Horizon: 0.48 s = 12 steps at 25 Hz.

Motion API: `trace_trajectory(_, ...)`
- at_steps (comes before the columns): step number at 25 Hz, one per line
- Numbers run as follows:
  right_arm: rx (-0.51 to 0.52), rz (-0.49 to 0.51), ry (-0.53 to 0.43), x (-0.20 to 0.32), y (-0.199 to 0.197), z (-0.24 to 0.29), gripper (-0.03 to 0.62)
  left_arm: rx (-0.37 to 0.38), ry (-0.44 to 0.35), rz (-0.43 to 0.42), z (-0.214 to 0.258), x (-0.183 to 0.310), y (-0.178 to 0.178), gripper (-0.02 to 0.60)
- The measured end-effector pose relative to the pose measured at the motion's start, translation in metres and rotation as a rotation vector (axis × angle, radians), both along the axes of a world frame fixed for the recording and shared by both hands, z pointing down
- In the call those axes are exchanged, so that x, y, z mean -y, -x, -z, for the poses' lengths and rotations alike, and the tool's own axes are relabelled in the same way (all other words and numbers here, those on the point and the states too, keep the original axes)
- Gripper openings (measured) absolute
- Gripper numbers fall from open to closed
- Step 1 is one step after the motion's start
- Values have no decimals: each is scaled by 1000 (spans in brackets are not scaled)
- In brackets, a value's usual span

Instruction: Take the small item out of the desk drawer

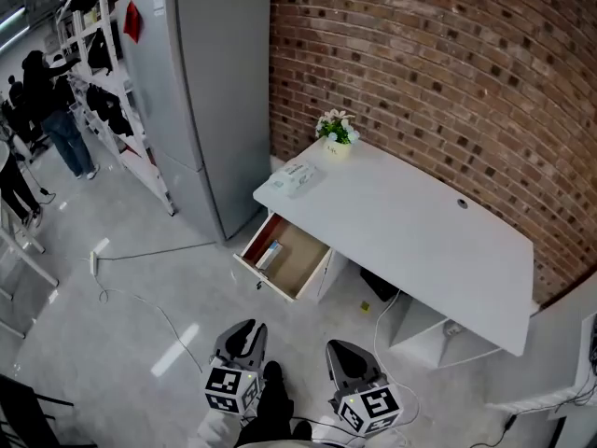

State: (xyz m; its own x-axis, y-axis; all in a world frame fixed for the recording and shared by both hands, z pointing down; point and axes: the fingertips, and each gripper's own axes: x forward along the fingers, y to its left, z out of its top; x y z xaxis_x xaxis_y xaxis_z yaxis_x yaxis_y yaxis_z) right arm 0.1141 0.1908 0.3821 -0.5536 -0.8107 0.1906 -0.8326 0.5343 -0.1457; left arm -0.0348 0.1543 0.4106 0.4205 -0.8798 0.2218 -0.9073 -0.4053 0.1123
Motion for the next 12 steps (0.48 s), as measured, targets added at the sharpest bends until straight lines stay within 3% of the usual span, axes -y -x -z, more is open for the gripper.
trace_trajectory(12,-33,-31,71,128,54,-26,26,11,63,-17,-35,125,52,141)
